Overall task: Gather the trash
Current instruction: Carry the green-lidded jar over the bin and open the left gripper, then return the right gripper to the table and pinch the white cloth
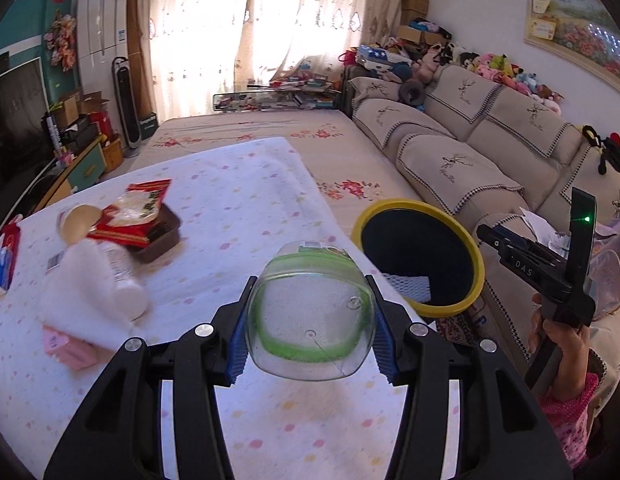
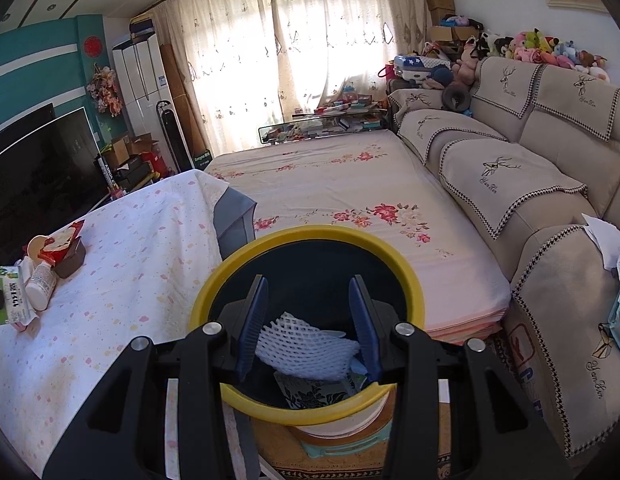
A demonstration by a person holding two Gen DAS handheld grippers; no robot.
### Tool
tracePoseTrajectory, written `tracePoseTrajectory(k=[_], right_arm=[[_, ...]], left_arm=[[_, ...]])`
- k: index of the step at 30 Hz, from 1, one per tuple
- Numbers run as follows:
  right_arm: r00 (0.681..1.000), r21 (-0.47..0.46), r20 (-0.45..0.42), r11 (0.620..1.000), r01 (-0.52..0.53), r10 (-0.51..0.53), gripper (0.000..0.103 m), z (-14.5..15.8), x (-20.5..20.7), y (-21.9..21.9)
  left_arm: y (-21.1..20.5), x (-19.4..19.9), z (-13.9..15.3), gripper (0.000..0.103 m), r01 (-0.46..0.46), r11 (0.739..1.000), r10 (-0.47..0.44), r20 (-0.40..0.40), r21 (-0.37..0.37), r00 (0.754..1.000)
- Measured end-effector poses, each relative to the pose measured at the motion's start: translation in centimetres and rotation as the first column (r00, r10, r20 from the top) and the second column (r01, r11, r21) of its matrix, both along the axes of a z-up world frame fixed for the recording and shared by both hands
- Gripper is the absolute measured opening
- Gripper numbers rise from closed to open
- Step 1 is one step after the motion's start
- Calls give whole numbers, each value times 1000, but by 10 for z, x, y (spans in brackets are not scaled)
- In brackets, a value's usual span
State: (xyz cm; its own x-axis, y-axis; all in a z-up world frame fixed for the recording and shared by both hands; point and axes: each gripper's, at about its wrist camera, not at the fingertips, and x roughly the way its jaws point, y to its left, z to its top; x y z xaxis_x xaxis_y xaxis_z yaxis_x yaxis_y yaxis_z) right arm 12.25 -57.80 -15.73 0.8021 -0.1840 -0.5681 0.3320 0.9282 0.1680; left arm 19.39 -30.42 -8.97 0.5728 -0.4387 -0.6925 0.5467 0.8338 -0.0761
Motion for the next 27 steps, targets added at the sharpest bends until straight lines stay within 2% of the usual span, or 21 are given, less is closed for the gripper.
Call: tracePoseTrajectory(k=[6, 10, 14, 21, 22, 24, 27], right_arm=[[999, 1, 3, 999, 48, -48, 41, -1, -11, -22], [998, 5, 0, 998, 66, -66, 41, -4, -15, -35], [997, 3, -7, 997, 79, -79, 41, -6, -17, -45], [996, 14, -14, 996, 92, -91, 41, -12, -18, -51], [996, 15, -15, 996, 91, -91, 41, -12, -18, -51], [996, 14, -17, 996, 89, -89, 42, -13, -17, -50], [996, 15, -17, 996, 84, -84, 42, -12, -18, -48]], left_arm=[[-83, 28, -18, 50, 107, 994, -107, -32, 10, 994], [-130, 47, -38, 50, 144, 989, -142, -54, 36, 988], [-164, 65, -60, 50, 158, 986, -151, -115, 54, 982], [-195, 82, -87, 51, 158, 984, -144, -157, 79, 977], [-196, 82, -86, 53, 155, 985, -142, -150, 80, 979], [-191, 77, -81, 66, 148, 986, -138, -124, 78, 983], [-182, 70, -70, 68, 144, 987, -137, -99, 68, 986]])
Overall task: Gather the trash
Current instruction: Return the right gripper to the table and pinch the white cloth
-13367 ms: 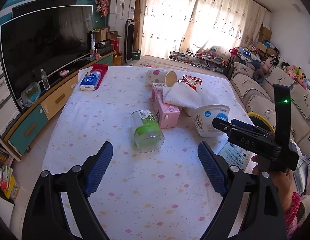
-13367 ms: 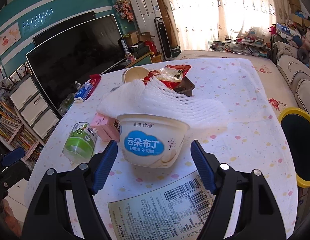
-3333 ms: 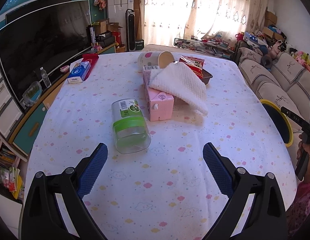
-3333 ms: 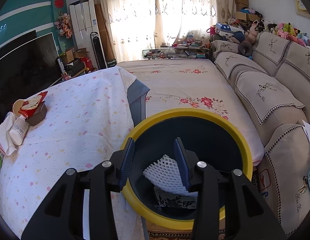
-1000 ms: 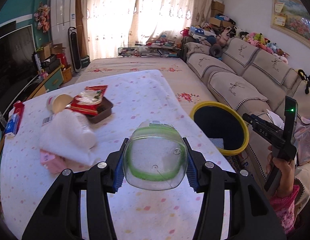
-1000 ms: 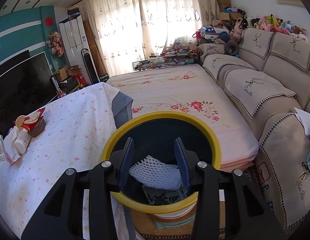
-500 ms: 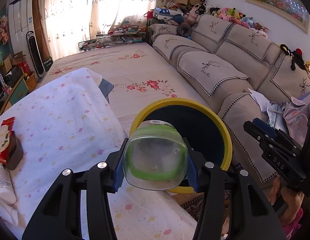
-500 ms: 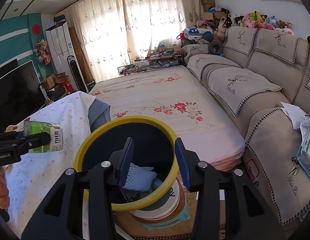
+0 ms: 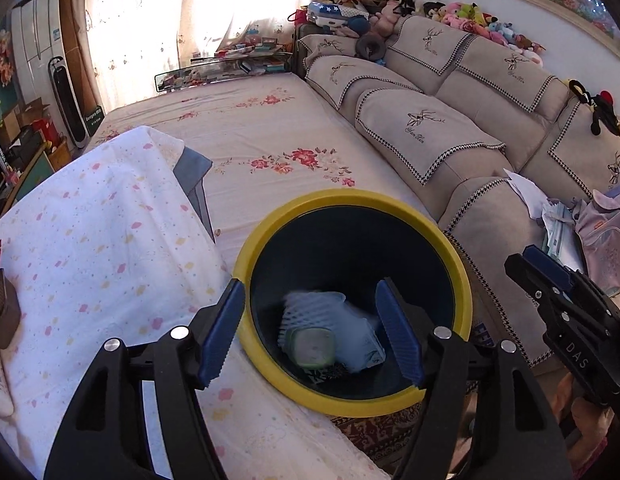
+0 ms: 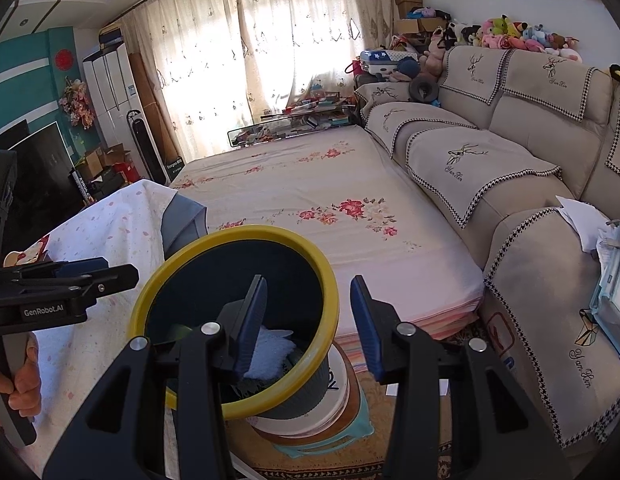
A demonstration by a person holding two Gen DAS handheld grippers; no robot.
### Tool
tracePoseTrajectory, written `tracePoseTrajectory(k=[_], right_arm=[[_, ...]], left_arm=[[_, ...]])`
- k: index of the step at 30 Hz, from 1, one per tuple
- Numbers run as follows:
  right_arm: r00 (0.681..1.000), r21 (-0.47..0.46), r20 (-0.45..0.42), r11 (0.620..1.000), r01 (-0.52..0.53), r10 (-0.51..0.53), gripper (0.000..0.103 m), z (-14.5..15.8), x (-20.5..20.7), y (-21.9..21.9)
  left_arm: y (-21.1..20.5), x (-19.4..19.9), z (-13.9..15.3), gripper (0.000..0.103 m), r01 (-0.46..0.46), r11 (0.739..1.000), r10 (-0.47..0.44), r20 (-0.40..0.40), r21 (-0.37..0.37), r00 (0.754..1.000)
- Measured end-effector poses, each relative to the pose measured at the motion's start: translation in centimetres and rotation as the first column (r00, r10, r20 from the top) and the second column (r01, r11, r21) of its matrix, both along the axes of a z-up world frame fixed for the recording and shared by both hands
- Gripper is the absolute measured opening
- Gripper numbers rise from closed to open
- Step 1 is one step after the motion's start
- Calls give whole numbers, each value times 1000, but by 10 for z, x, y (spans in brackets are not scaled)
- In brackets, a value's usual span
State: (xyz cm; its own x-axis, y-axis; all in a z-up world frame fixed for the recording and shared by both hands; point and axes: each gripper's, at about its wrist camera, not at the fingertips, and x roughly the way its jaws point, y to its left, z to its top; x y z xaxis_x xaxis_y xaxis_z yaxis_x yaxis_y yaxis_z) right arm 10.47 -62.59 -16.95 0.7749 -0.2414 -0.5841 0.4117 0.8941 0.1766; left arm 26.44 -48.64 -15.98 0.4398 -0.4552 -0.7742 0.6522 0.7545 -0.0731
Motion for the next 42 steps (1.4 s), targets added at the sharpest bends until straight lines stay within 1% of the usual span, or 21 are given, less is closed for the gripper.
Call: tracePoseTrajectory(k=[2, 4, 7, 10, 13, 15, 18, 21, 24, 26, 29, 31, 35, 39, 42], right_arm=[[1000, -1, 5, 1000, -5, 5, 42, 2, -1, 4], [1000, -5, 8, 1000, -14, 14, 44, 4, -1, 7], [999, -9, 10, 999, -33, 33, 46, 6, -1, 14], [998, -9, 15, 998, -59, 59, 46, 8, 1, 26], [995, -16, 14, 995, -96, 96, 46, 11, 7, 42], [992, -23, 8, 992, -127, 128, 46, 14, 12, 54], [984, -35, 4, 983, -179, 179, 47, 20, 23, 80], [967, -37, 16, 967, -252, 253, 47, 29, 35, 111], [935, -24, 27, 935, -353, 354, 47, 40, 49, 147], [909, -36, 27, 909, -415, 416, 47, 49, 59, 175], [861, -46, 24, 861, -506, 507, 47, 59, 72, 221], [828, -56, 14, 827, -560, 561, 47, 64, 80, 253], [754, -36, -6, 753, -657, 657, 47, 65, 96, 310], [687, -27, -48, 687, -726, 725, 47, 55, 109, 363], [654, -49, -101, 653, -756, 749, 47, 43, 114, 392]], left_arm=[[13, -7, 10, 69, -3, 1000, 3, 0, -26, 1000], [30, -19, 23, 75, -7, 999, 8, 9, -54, 1000], [59, -40, 41, 80, -18, 996, 23, 51, -88, 998], [97, -61, 57, 83, -44, 992, 55, 95, -114, 994], [138, -77, 69, 89, -92, 988, 109, 130, -126, 986], [170, -88, 76, 91, -136, 982, 155, 144, -132, 977], [224, -99, 82, 94, -220, 965, 241, 151, -145, 959], [278, -107, 84, 95, -315, 940, 334, 167, -131, 928], [333, -115, 82, 95, -408, 905, 424, 170, -120, 890], [368, -119, 81, 95, -466, 875, 483, 163, -133, 861], [410, -125, 78, 95, -536, 831, 555, 161, -151, 816], [430, -126, 77, 95, -562, 812, 583, 160, -161, 797], [452, -132, 79, 95, -580, 796, 604, 183, -170, 775], [464, -140, 78, 95, -579, 794, 606, 179, -184, 775], [470, -143, 76, 95, -586, 788, 614, 167, -191, 771]])
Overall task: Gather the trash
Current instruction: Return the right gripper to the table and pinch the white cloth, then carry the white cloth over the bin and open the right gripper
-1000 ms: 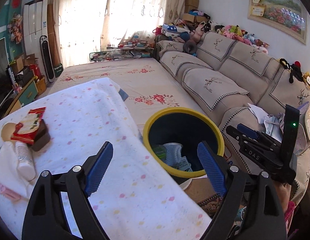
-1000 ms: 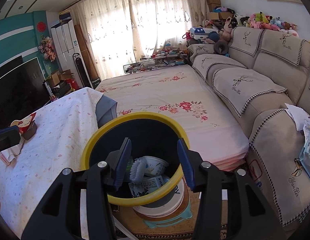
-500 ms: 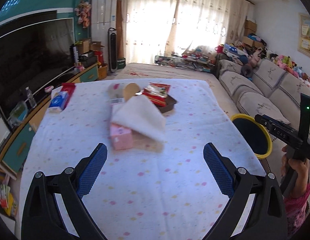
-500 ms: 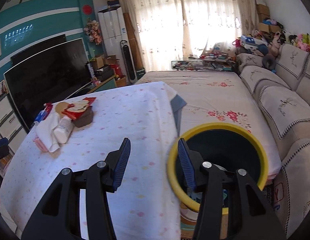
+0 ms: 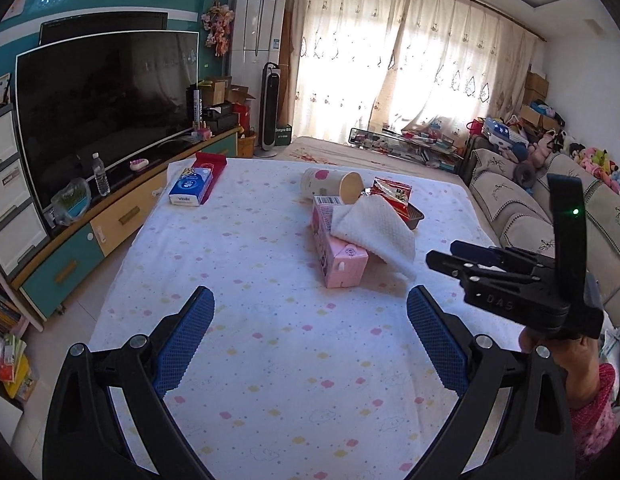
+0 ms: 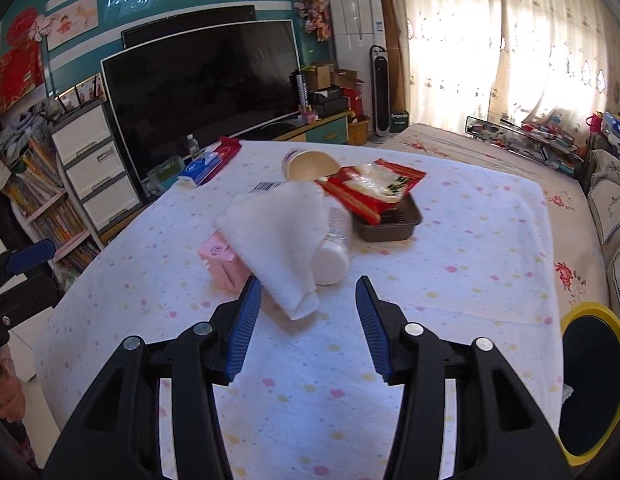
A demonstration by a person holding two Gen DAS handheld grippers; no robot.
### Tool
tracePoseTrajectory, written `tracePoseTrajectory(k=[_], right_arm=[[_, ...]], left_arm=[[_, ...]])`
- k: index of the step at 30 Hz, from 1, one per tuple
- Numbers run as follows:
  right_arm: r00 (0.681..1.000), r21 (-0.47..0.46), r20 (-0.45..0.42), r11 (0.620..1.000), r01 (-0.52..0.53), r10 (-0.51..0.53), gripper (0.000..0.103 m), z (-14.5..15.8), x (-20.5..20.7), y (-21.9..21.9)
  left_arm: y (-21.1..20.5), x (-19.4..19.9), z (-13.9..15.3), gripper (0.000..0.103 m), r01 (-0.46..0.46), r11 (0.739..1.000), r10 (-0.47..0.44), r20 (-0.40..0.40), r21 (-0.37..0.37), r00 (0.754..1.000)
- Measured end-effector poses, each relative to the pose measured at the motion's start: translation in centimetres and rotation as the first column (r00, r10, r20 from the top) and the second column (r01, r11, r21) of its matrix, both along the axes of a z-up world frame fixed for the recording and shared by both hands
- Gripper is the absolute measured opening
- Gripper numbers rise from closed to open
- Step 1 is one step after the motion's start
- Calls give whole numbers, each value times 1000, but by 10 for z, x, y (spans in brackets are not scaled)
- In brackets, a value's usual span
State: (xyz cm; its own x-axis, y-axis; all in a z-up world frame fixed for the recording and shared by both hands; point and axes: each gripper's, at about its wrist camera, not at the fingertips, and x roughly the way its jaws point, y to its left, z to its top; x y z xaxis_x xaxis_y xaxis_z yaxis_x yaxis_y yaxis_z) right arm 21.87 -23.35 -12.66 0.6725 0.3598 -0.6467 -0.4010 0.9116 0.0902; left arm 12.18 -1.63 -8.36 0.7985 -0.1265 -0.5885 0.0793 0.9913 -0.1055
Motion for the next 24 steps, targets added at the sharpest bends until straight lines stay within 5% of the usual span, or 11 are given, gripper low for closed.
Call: tracePoseTrajectory(k=[11, 13, 17, 24], right_arm=[[998, -86, -69, 996, -4, -2, 47, -28, 27, 28], [997, -77, -74, 997, 1, -6, 40, -29, 29, 28], [997, -45, -82, 999, -3, -1, 10, -29, 31, 22], [999, 19, -49, 1000, -11, 12, 7, -14, 17, 11]], left_arm=[[4, 3, -10, 95, -5, 999, 4, -34, -33, 999], [4, 4, -11, 95, -5, 999, 4, -37, -33, 999], [4, 5, -13, 95, -10, 999, 9, -41, -35, 999], [3, 5, -13, 95, -18, 999, 16, -42, -29, 999]])
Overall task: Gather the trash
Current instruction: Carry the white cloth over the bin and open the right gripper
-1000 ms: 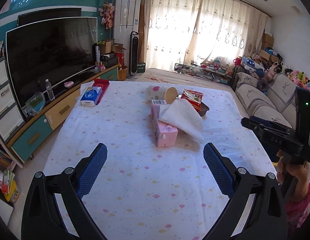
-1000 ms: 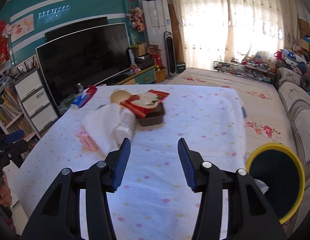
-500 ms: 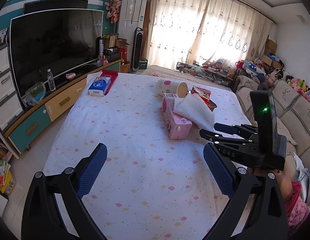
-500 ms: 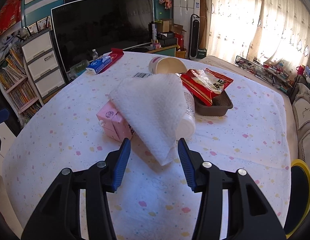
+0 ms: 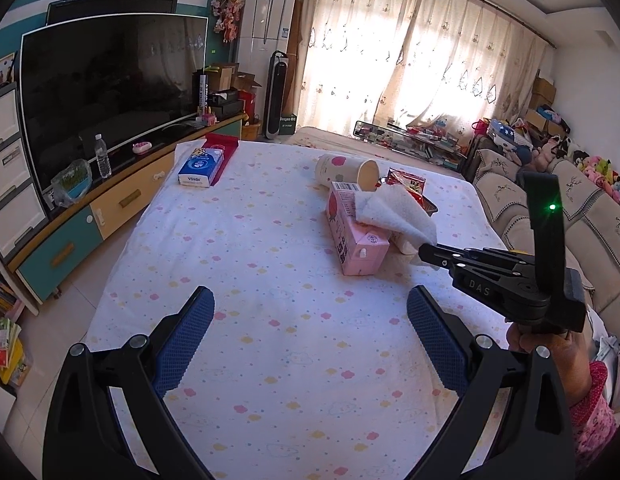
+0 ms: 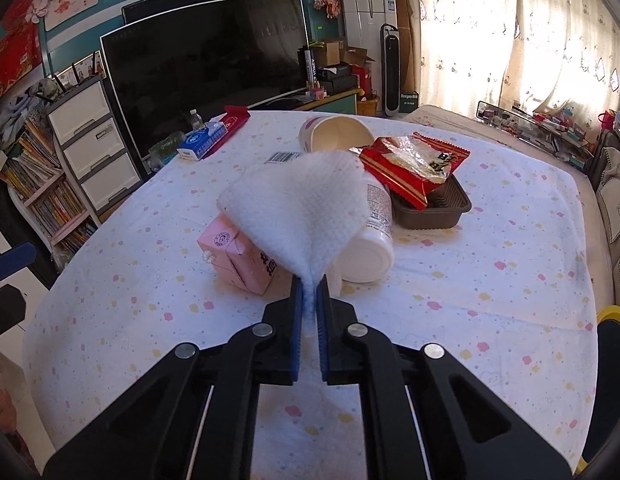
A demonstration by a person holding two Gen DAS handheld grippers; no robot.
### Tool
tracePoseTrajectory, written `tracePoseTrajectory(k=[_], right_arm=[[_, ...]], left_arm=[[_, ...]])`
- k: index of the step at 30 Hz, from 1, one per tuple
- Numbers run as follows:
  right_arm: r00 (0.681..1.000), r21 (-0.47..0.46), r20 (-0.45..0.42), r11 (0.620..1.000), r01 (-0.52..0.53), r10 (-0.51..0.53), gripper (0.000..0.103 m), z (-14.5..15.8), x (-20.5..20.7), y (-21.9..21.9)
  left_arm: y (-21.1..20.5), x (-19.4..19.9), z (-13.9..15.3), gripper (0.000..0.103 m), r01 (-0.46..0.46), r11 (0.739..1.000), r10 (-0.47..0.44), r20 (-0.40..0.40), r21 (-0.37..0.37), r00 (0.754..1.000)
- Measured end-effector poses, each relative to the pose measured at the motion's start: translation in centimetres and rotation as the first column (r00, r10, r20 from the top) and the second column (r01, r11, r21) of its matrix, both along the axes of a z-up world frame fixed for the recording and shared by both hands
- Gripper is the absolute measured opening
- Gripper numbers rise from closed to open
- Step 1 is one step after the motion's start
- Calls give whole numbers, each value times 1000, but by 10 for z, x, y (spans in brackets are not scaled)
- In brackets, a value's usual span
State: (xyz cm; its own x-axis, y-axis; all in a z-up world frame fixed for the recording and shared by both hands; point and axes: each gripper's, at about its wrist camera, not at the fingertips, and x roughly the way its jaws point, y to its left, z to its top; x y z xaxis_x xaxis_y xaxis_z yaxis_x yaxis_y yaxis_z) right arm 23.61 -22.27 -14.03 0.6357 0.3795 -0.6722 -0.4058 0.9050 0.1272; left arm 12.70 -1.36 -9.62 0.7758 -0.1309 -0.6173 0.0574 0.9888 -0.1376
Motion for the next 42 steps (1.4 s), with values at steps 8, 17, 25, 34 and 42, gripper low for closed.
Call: tracePoseTrajectory(k=[8, 17, 25, 34, 42], right_arm=[[998, 76, 67, 997, 5, -10, 6, 31, -30, -20], [987, 134, 137, 989, 68, -86, 6, 61, -58, -63], [959, 147, 181, 970, 193, -218, 7, 75, -70, -120], [889, 133, 168, 903, 408, -427, 7, 57, -72, -203], [822, 70, 132, 833, 549, -553, 8, 22, -63, -264]], left_arm=[[-3, 3, -5, 95, 6, 1000, -6, -12, 2, 1000], [-9, 6, -9, 95, 14, 1000, -14, -25, 7, 1000], [-21, 7, -13, 95, 38, 999, -38, -32, 21, 999], [-29, 11, -16, 95, 41, 999, -39, -48, 35, 998], [-44, 16, -20, 95, 65, 996, -62, -65, 54, 996]])
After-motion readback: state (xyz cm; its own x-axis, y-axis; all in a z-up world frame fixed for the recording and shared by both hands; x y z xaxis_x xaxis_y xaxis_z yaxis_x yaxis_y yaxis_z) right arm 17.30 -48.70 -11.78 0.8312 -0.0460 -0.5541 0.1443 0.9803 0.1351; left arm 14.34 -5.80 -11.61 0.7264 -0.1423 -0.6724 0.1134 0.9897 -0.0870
